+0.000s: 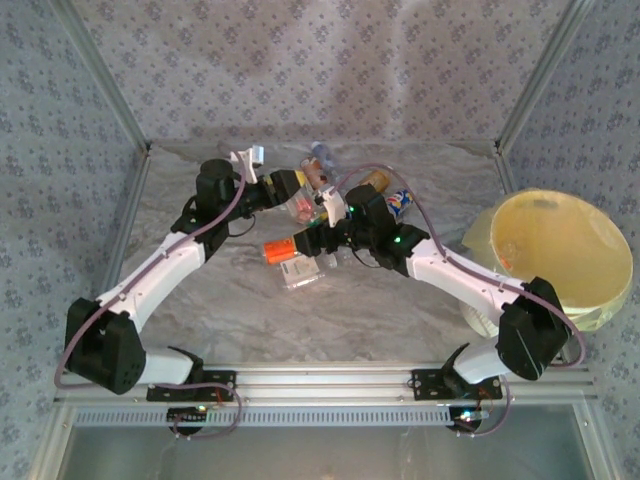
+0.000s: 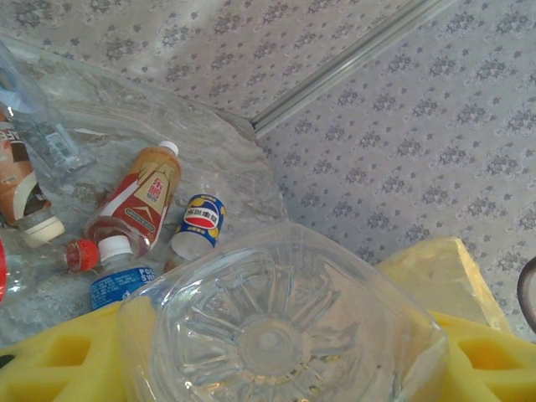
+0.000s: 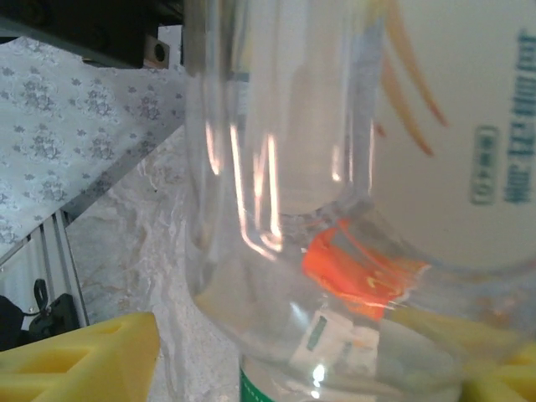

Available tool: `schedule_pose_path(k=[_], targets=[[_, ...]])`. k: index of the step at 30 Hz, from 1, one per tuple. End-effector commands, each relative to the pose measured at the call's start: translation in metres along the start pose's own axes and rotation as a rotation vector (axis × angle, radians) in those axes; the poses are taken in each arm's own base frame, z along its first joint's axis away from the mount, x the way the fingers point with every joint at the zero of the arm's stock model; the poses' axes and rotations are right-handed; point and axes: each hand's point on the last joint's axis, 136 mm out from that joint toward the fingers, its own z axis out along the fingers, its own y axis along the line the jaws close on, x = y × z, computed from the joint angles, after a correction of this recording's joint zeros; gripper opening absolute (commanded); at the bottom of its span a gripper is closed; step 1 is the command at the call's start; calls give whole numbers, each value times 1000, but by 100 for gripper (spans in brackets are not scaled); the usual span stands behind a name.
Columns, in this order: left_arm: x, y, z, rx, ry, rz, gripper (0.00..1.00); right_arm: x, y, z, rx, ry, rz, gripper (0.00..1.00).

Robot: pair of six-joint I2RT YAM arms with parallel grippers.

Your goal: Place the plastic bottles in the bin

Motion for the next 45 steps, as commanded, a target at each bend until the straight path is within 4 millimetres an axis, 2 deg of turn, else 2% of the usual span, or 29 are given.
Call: schedule_pose_path(k=[1, 5, 9, 10, 14, 15, 19, 23, 24, 27, 32, 36, 39, 42, 45], targets=[[-10, -26, 0, 75, -15, 48, 44, -14, 9, -5, -50, -31, 0, 66], [-9, -27, 0, 78, -9, 51, 44, -17, 5, -7, -39, -42, 20, 50], [-8, -29, 0, 79, -3, 47, 48, -20, -1, -12, -6, -57, 19, 41], [-9, -28, 0, 73, -2, 43, 54, -21, -2, -13, 2, -59, 17, 39], [-9, -22, -1, 26, 6, 30, 94, -24, -10, -28, 73, -62, 5, 37], [-10, -22, -3, 18, 1, 36, 97, -23, -14, -35, 96, -46, 13, 37], [-18, -17, -11, -28, -51, 43, 98, -18, -36, -65, 234, 11, 18, 36], [-26, -2, -23, -112, -132, 42, 98, -27, -59, -119, 422, -2, 14, 35], [-27, 5, -26, -148, -150, 43, 98, -38, -60, -139, 464, -40, 13, 35], [-26, 32, -31, -258, -178, 28, 98, -53, -70, -187, 587, -120, 27, 35], [-23, 60, -29, -306, -189, -34, 98, -51, -90, -271, 844, -187, 62, 35], [-18, 66, -24, -308, -150, -13, 98, -43, -104, -345, 1087, -247, 118, 38], [-16, 73, -23, -324, -135, -7, 98, -31, -112, -393, 1275, -293, 153, 37], [-12, 80, -21, -335, -120, -27, 98, -16, -118, -424, 1406, -323, 216, 36], [-9, 85, -19, -354, -93, -34, 98, 8, -128, -437, 1476, -313, 309, 36]])
